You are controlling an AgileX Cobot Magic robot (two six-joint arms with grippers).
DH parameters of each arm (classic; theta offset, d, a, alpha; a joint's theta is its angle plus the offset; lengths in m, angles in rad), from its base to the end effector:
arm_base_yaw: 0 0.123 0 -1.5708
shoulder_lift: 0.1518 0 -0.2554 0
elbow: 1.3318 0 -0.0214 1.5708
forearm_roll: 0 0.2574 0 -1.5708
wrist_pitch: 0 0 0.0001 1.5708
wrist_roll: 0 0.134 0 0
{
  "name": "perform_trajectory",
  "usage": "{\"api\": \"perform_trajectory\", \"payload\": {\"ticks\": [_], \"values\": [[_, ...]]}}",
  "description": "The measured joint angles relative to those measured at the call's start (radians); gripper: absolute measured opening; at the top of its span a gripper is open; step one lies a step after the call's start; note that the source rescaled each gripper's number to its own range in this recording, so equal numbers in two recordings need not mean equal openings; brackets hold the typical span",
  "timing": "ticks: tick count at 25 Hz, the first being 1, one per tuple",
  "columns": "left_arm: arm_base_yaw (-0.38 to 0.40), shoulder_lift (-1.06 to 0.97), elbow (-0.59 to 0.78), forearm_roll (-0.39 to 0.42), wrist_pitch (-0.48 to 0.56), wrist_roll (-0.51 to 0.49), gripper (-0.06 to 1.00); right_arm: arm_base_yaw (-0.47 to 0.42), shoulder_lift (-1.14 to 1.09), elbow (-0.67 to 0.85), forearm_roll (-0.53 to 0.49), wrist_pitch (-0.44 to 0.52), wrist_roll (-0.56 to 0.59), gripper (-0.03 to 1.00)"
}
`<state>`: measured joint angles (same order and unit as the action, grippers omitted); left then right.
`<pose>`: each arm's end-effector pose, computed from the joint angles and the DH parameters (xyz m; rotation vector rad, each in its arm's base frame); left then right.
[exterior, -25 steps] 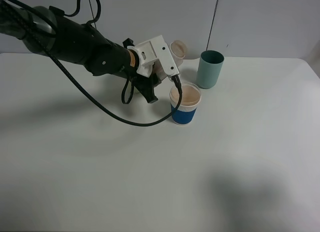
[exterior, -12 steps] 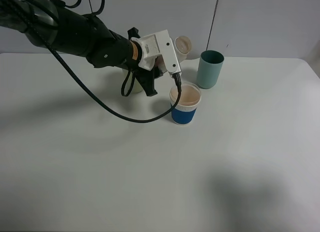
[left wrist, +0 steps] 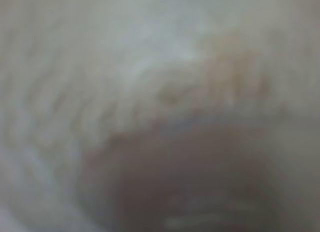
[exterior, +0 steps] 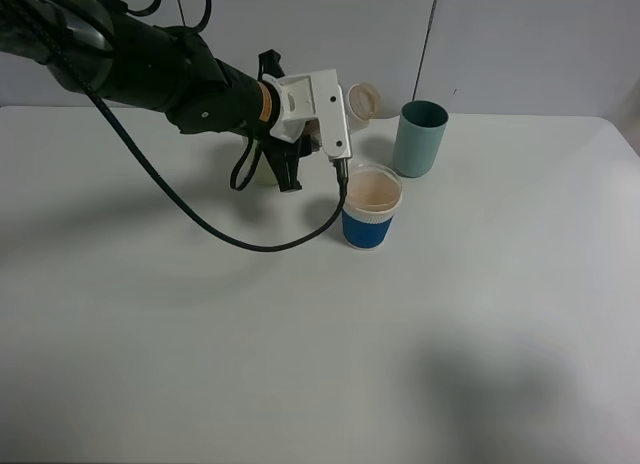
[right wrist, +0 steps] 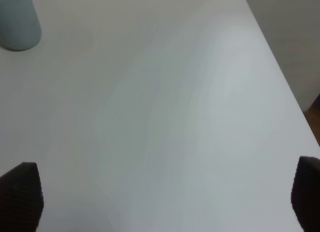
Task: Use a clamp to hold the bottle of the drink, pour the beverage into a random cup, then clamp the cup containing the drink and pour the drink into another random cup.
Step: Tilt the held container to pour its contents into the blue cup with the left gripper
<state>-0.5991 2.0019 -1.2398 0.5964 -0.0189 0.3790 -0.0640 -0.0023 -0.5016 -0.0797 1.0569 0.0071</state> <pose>0.3798 -0.2610 0.1100 1.5888 1.5748 0.1934 0.0680 -0.0137 0.2623 0.0761 2.0351 -0.1310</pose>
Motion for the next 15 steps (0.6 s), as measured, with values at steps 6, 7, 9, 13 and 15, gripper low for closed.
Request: {"api": "perform_trajectory", "payload": {"ticks": [6,7,9,13,15], "values": [[0.009,0.018,-0.001,0.041,0.001,0.018,0.00,0.000,0.000,0.000,0.000,0.000,0.000,1.00],[0.009,0.031,-0.001,0.049,0.001,0.019,0.00,0.000,0.000,0.000,0.000,0.000,0.000,1.00],[0.009,0.041,-0.001,0.050,0.001,0.022,0.00,0.000,0.000,0.000,0.000,0.000,0.000,1.00],[0.009,0.043,-0.001,0.052,0.001,0.022,0.00,0.000,0.000,0.000,0.000,0.000,0.000,1.00],[0.009,0.044,-0.001,0.055,0.001,0.022,0.00,0.000,0.000,0.000,0.000,0.000,0.000,1.00]]}}
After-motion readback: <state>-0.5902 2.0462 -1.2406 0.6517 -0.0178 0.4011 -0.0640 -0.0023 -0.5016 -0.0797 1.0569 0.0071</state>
